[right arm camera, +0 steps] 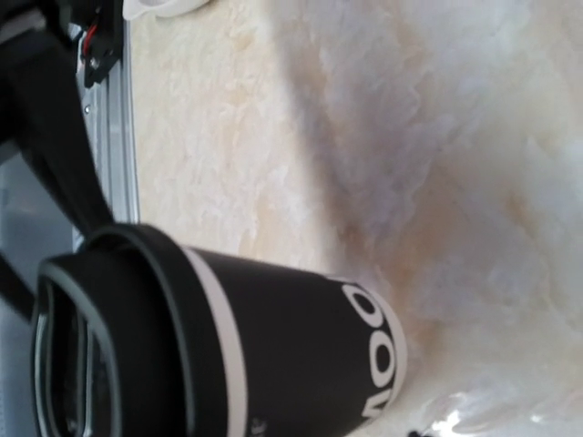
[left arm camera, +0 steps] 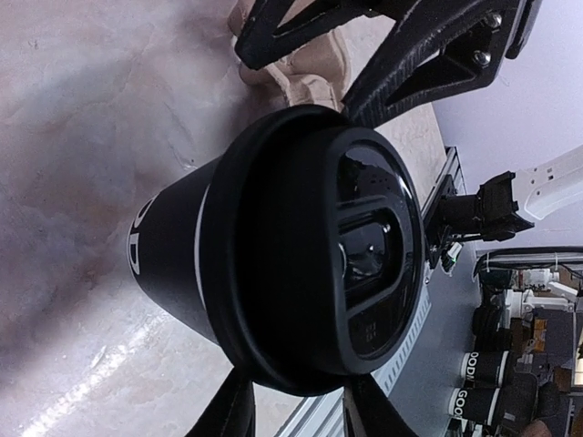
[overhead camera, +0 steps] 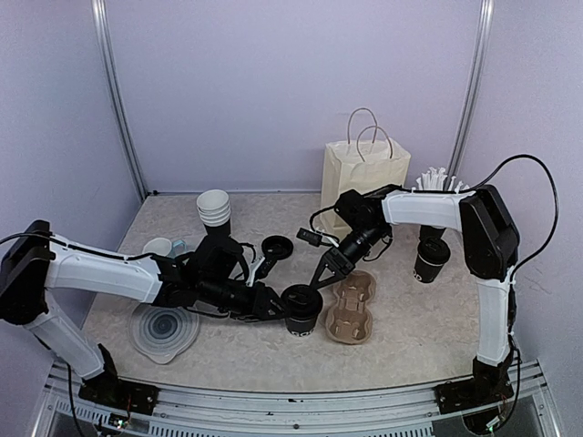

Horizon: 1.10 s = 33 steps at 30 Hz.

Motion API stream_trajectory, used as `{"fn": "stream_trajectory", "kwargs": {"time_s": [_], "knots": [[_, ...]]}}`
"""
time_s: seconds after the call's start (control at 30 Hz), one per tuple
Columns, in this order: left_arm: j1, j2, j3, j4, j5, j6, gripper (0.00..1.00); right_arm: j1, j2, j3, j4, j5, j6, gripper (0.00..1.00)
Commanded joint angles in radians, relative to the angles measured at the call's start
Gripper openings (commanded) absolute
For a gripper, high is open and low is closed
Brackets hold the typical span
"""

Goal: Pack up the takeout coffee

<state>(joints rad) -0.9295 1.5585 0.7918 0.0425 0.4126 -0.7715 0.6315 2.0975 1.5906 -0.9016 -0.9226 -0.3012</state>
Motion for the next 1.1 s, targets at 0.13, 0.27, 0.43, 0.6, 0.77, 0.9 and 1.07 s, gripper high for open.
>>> {"fn": "stream_trajectory", "kwargs": {"time_s": [0.13,0.27,0.43,0.6,0.77,0.9,1.07], "knots": [[-0.013,0.206,-0.029,-0.304,-0.375,0.041,0.32,0.061,0.131,-0.099,-0.01,0.256,-0.009,0.53],[-0.021,0.195,-0.004,-0.312,-0.382,0.041,0.31,0.06,0.118,-0.08,-0.019,0.267,-0.016,0.52],[-0.058,0.09,0.081,-0.309,-0.376,0.061,0.33,0.03,0.023,-0.003,-0.049,0.222,-0.037,0.54],[-0.109,0.026,0.202,-0.294,-0.343,0.119,0.39,-0.023,-0.066,0.052,-0.076,0.128,-0.075,0.59],[-0.117,0.004,0.256,-0.295,-0.285,0.145,0.47,-0.026,-0.13,0.049,-0.096,0.134,-0.107,0.65],[-0.098,-0.024,0.259,-0.295,-0.261,0.16,0.53,-0.027,-0.172,0.019,-0.093,0.134,-0.155,0.68],[-0.011,-0.071,0.219,-0.251,-0.258,0.162,0.57,-0.025,-0.21,-0.024,-0.056,0.147,-0.207,0.74]]}}
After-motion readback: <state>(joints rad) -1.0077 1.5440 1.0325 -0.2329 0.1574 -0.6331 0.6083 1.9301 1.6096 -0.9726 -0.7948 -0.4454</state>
